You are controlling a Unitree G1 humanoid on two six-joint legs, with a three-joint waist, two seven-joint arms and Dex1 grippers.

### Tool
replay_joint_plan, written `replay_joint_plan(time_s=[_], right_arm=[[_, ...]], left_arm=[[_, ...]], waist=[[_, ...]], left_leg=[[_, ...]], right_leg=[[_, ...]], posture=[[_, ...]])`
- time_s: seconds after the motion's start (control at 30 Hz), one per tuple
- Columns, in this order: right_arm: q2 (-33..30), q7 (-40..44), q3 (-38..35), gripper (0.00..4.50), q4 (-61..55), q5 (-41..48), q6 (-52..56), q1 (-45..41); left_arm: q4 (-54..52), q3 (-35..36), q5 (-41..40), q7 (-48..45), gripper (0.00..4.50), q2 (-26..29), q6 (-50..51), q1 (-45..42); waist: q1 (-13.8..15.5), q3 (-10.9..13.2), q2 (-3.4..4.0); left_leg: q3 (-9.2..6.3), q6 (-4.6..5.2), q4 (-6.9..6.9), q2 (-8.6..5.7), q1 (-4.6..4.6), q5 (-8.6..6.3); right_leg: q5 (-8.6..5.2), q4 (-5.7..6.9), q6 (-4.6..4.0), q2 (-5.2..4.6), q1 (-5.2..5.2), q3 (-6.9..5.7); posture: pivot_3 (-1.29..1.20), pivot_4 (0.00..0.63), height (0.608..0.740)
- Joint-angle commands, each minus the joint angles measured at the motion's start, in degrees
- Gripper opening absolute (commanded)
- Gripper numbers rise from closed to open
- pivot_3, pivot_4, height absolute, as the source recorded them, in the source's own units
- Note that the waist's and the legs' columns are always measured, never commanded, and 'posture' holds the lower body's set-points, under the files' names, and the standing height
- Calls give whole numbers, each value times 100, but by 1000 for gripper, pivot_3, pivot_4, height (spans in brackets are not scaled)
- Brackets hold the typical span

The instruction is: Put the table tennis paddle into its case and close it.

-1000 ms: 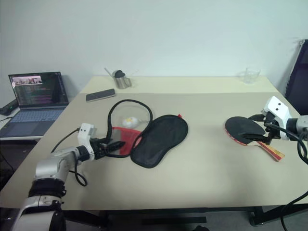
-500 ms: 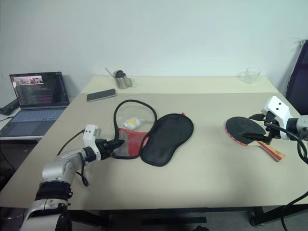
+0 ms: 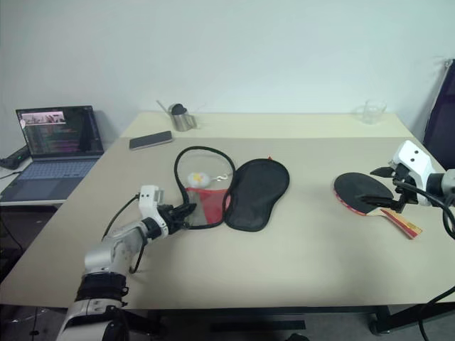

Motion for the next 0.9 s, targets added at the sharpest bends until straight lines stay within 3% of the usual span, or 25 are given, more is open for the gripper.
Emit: replay_joint_plan(time_s=[0.03, 0.37, 0.9], right_arm=[[-140, -6, -182, 4500, -219, 127, -9, -20], [-31, -44, -97, 4500, -167, 102, -45, -119], [36, -71, -112, 4500, -250, 125, -36, -26]], left_arm=[[57, -90, 20, -46, 20, -39, -268, -356], [1560, -555, 456, -532, 20, -40, -886, -1441], [2112, -660, 695, -550, 20, -163, -1077, -1555]], waist=[[18, 0, 0], [66, 0, -1], [67, 0, -2]], left_leg=[[1, 0, 0, 0, 0, 0], [3, 0, 1, -1, -2, 0], [4, 0, 0, -1, -2, 0]], right_leg=[[0, 0, 0, 0, 0, 0], [0, -4, 1, 1, 0, -3], [0, -7, 1, 1, 0, 0]], posture=[[0, 150, 740], [0, 150, 740], [0, 150, 740]])
